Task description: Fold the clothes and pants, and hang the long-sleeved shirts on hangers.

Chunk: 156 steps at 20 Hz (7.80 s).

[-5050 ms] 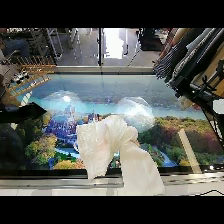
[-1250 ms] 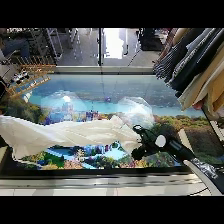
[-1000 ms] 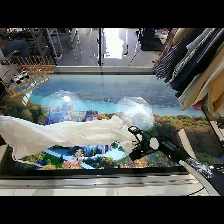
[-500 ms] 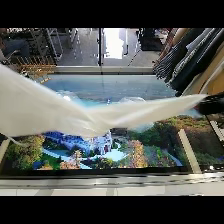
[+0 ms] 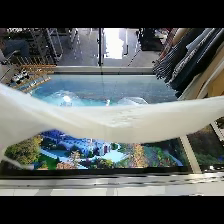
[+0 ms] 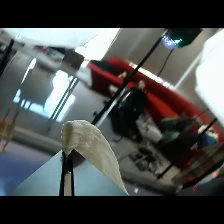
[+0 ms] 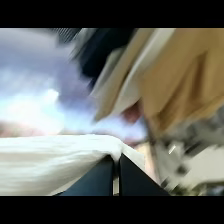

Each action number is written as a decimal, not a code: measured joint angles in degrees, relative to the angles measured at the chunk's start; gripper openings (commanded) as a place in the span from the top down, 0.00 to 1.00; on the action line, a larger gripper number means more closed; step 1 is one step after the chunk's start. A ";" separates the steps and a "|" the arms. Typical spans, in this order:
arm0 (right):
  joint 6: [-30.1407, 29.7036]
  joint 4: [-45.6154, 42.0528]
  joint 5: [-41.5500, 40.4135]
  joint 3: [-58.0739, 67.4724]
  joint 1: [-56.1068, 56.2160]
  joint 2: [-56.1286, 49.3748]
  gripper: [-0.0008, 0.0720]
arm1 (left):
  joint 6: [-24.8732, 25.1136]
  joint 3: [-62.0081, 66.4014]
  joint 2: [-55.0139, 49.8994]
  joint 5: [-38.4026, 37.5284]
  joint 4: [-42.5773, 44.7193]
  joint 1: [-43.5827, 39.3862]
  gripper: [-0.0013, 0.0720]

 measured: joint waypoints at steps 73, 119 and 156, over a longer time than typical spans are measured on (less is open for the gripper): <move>2.73 34.38 -18.62 -28.79 -20.11 -9.40 0.97 | 5.81 -25.11 -13.57 7.32 20.92 -11.30 0.97; 19.37 59.36 -33.83 24.81 50.60 -87.69 0.96 | 4.13 -33.16 -32.68 23.61 32.00 -25.92 0.64; 5.57 41.35 -14.40 -22.12 0.11 -50.25 0.36 | 3.04 -32.94 -22.03 0.28 44.85 -28.00 0.97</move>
